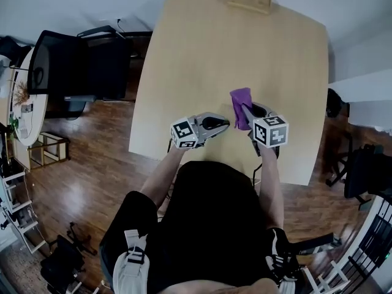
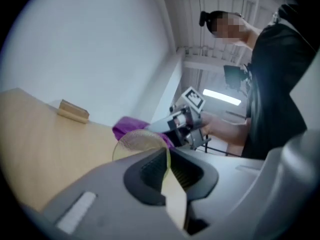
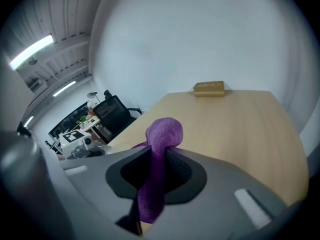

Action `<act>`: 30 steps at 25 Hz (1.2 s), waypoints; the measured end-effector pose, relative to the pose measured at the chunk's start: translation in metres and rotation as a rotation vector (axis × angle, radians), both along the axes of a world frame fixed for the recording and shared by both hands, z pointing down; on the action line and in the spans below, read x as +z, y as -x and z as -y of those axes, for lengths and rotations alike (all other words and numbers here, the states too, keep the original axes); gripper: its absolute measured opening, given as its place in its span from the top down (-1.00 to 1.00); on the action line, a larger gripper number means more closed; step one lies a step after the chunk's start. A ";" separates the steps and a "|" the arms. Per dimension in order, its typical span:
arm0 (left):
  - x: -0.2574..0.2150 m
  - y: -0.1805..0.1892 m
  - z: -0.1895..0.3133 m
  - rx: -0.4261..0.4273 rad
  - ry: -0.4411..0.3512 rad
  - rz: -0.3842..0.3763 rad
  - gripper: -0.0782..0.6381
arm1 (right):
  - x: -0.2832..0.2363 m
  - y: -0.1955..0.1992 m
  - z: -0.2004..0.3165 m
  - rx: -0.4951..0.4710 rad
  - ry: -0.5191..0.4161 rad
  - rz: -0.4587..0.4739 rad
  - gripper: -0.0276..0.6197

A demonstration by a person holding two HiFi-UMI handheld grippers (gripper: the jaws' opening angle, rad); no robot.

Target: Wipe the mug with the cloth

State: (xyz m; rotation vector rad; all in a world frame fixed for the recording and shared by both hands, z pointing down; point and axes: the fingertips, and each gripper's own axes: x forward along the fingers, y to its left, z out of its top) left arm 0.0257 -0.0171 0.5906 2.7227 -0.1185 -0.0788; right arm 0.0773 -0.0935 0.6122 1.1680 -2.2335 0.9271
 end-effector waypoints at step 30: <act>-0.051 0.003 0.032 -0.080 0.432 -0.227 0.66 | -0.096 0.063 -0.032 -0.148 -0.300 0.073 0.72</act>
